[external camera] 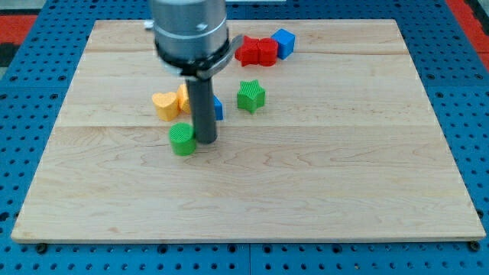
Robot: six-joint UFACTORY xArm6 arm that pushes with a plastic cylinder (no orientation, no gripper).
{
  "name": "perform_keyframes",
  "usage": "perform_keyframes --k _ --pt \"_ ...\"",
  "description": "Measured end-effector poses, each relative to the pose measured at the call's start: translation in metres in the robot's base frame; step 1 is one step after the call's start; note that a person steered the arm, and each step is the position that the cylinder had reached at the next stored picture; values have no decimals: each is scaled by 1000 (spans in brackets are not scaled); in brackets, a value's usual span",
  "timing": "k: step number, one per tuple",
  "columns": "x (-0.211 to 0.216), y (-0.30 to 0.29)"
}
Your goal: Keep the blue triangle to the bottom left of the green star
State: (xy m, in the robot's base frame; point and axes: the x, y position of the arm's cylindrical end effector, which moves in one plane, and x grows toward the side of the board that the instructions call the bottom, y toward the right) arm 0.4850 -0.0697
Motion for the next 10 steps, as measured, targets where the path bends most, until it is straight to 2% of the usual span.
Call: perform_keyframes --k 1,3,4,6,7,8,9,10 --pt "31 -26" --pt "30 -58" --pt "20 -62" --pt "-27 -83" --pt "10 -114" --pt "20 -169" --pt "5 -167" --pt "-19 -135"
